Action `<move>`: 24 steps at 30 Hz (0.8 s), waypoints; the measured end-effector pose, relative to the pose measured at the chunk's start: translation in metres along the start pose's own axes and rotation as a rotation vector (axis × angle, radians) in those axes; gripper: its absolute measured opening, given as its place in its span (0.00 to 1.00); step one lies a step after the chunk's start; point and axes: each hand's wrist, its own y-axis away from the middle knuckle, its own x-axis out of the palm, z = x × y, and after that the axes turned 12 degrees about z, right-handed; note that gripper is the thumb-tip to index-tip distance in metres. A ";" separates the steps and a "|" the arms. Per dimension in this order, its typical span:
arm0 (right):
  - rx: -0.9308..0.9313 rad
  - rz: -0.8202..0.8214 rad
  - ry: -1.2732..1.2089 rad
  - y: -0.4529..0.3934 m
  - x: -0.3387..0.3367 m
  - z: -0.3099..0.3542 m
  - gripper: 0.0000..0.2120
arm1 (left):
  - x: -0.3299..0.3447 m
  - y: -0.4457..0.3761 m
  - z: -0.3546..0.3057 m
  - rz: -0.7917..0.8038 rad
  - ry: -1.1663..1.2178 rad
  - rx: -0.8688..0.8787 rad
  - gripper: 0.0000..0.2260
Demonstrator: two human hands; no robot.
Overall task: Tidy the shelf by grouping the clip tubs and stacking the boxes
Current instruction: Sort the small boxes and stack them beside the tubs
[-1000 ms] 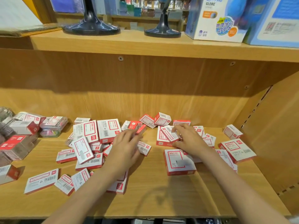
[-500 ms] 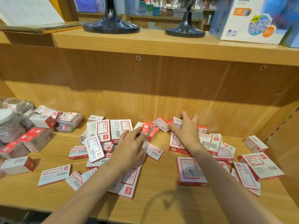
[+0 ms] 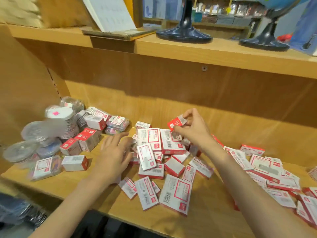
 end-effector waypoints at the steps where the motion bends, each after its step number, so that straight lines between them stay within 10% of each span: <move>1: -0.016 0.059 -0.005 -0.007 0.017 0.010 0.18 | -0.002 0.004 0.011 -0.007 -0.033 0.012 0.16; 14: -0.051 0.325 0.257 -0.055 0.190 0.050 0.22 | -0.025 0.050 0.128 -0.008 -0.015 -0.075 0.18; 24: -0.085 -0.059 0.225 -0.015 0.086 0.033 0.13 | -0.029 0.008 0.090 -0.029 0.124 0.152 0.17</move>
